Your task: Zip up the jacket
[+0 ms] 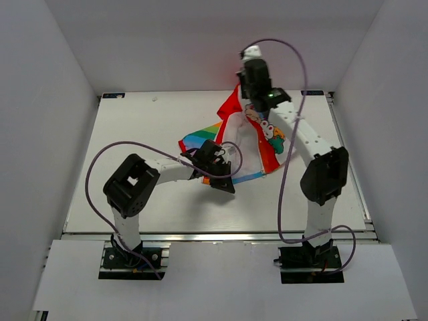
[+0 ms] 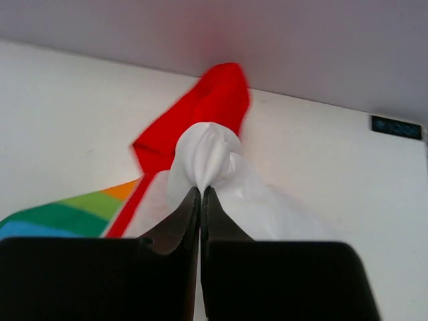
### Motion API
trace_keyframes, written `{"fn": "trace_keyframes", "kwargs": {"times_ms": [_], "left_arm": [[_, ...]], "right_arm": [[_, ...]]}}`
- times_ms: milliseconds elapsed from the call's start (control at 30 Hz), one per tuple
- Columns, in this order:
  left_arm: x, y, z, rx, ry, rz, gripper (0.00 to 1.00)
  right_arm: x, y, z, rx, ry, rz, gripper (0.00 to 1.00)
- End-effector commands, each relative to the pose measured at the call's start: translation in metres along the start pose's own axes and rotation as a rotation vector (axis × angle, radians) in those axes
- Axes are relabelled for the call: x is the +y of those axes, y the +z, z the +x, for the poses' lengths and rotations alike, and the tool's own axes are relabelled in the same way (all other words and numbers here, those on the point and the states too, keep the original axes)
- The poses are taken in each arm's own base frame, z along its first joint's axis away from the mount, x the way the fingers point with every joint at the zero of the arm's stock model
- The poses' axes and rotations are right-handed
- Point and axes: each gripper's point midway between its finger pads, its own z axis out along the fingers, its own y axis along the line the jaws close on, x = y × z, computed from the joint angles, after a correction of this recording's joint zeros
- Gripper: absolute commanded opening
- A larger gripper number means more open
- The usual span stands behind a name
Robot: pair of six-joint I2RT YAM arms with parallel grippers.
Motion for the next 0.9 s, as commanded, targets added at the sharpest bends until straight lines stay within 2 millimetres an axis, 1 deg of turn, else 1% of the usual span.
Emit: {"fn": "trace_keyframes", "kwargs": {"times_ms": [0, 33, 67, 100, 133, 167, 200, 233, 267, 300, 333, 367, 400, 433, 467, 500, 533, 567, 600, 633, 667, 700, 733, 767, 800, 833, 867], "left_arm": [[-0.015, -0.029, -0.004, -0.068, 0.023, -0.006, 0.00], [-0.007, -0.031, 0.003, -0.066, 0.010, -0.039, 0.00], [-0.012, -0.041, 0.002, -0.086, 0.021, -0.038, 0.00], [-0.009, -0.046, 0.008, -0.081, 0.010, -0.061, 0.00], [0.000, -0.050, 0.013, -0.093, 0.003, -0.107, 0.00], [0.003, -0.055, 0.014, -0.103, 0.000, -0.130, 0.00], [0.001, -0.066, 0.015, -0.121, 0.001, -0.148, 0.00], [0.004, -0.070, 0.016, -0.131, -0.003, -0.172, 0.00], [0.010, -0.075, 0.015, -0.152, -0.004, -0.213, 0.00], [0.011, -0.081, 0.016, -0.159, -0.006, -0.233, 0.00], [0.013, -0.083, 0.016, -0.163, -0.005, -0.248, 0.00], [0.017, -0.085, 0.016, -0.171, -0.008, -0.276, 0.00], [0.019, -0.087, 0.015, -0.176, -0.010, -0.289, 0.00], [0.022, -0.087, 0.013, -0.181, -0.014, -0.301, 0.00], [0.026, -0.087, 0.013, -0.182, -0.020, -0.318, 0.00], [0.026, -0.087, 0.010, -0.188, -0.023, -0.322, 0.00], [0.030, -0.086, 0.009, -0.184, -0.033, -0.332, 0.00], [0.033, -0.086, 0.007, -0.185, -0.039, -0.344, 0.00], [0.038, -0.086, 0.002, -0.195, -0.045, -0.362, 0.00], [0.040, -0.088, -0.002, -0.208, -0.048, -0.370, 0.00], [0.046, -0.086, -0.005, -0.208, -0.054, -0.380, 0.00], [0.049, -0.089, -0.015, -0.224, -0.064, -0.381, 0.00], [0.052, -0.089, -0.019, -0.230, -0.068, -0.383, 0.00], [0.059, -0.084, -0.024, -0.228, -0.075, -0.385, 0.00], [0.061, -0.084, -0.029, -0.233, -0.079, -0.383, 0.00], [0.063, -0.087, -0.041, -0.252, -0.085, -0.377, 0.00], [0.067, -0.083, -0.046, -0.253, -0.084, -0.372, 0.00]], "right_arm": [[0.054, 0.012, 0.041, 0.090, -0.230, -0.025, 0.02], [0.082, 0.018, 0.063, 0.145, -0.260, -0.076, 0.13], [0.097, 0.021, 0.077, 0.179, -0.255, -0.107, 0.15], [0.118, 0.019, 0.088, 0.204, -0.255, -0.164, 0.16], [0.130, 0.022, 0.108, 0.257, -0.251, -0.197, 0.26], [0.139, 0.020, 0.117, 0.284, -0.244, -0.239, 0.31], [0.155, 0.014, 0.124, 0.306, -0.226, -0.332, 0.36], [0.160, 0.007, 0.121, 0.303, -0.218, -0.373, 0.45], [0.162, 0.002, 0.126, 0.312, -0.208, -0.395, 0.49], [0.160, -0.010, 0.108, 0.279, -0.170, -0.406, 0.53], [0.157, -0.016, 0.101, 0.259, -0.161, -0.403, 0.61], [0.151, -0.017, 0.099, 0.241, -0.140, -0.386, 0.64], [0.142, -0.031, 0.076, 0.189, -0.109, -0.384, 0.66], [0.138, -0.035, 0.069, 0.170, -0.085, -0.381, 0.76], [0.134, -0.039, 0.060, 0.143, -0.056, -0.397, 0.81], [0.117, -0.041, 0.054, 0.141, 0.008, -0.377, 0.85], [0.110, -0.041, 0.052, 0.144, 0.047, -0.373, 0.89], [0.102, -0.039, 0.051, 0.150, 0.079, -0.370, 0.89], [0.083, -0.031, 0.055, 0.181, 0.152, -0.352, 0.89], [0.074, -0.025, 0.060, 0.201, 0.182, -0.335, 0.89], [0.067, -0.020, 0.065, 0.222, 0.208, -0.330, 0.89], [0.049, -0.007, 0.076, 0.260, 0.249, -0.294, 0.89], [0.043, 0.000, 0.082, 0.274, 0.262, -0.281, 0.89], [0.037, 0.012, 0.094, 0.304, 0.283, -0.286, 0.89], [0.035, 0.018, 0.100, 0.319, 0.296, -0.284, 0.89], [0.033, 0.023, 0.098, 0.323, 0.319, -0.285, 0.89], [0.037, 0.027, 0.102, 0.340, 0.332, -0.315, 0.89]]}}
